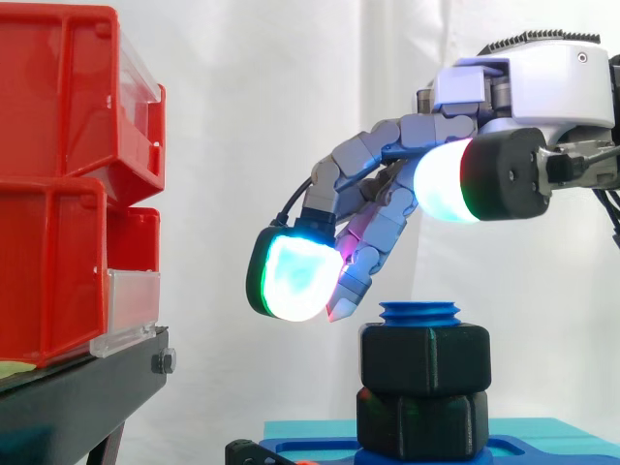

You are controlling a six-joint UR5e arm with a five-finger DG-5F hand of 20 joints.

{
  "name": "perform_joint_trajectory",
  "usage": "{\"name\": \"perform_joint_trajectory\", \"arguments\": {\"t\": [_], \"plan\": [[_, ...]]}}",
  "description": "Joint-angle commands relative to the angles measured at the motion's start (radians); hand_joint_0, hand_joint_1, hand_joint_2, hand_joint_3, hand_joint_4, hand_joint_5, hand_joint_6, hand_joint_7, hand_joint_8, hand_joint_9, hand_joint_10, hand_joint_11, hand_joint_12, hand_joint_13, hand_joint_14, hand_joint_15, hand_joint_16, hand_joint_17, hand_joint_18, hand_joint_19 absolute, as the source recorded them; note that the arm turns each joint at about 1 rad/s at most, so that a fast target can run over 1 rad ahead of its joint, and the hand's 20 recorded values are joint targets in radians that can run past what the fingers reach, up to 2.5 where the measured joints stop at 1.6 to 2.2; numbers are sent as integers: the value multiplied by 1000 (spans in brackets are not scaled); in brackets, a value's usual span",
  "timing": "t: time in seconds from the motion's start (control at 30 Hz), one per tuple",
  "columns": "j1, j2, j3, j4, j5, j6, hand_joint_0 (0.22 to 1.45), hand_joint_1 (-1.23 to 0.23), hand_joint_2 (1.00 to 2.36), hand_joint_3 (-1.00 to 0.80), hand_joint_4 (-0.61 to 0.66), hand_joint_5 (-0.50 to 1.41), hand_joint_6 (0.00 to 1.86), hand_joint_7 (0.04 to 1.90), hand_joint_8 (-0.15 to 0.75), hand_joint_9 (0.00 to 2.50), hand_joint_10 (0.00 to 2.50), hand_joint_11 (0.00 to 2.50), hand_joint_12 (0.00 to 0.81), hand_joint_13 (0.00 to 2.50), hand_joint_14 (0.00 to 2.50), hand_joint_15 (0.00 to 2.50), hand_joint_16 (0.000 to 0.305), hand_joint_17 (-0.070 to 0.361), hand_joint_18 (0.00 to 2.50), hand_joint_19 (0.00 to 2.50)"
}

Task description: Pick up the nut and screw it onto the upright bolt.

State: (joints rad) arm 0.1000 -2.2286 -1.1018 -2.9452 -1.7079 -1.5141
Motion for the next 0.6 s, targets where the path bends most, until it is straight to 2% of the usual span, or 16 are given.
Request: {"name": "perform_joint_trajectory", "arguments": {"t": [0.0, 0.57], "plan": [[9, 0, -10, 28, 27, 20, 510, -175, 1000, -500, 207, -93, 502, 679, 218, 908, 0, 0, 217, 705, 0, 0, 25, 57, 373, 0], [15, -2, -18, 15, 34, 20, 508, -153, 1000, -500, 207, -86, 502, 741, 219, 851, 0, 0, 235, 667, 0, 0, 25, 57, 324, 0]]}}
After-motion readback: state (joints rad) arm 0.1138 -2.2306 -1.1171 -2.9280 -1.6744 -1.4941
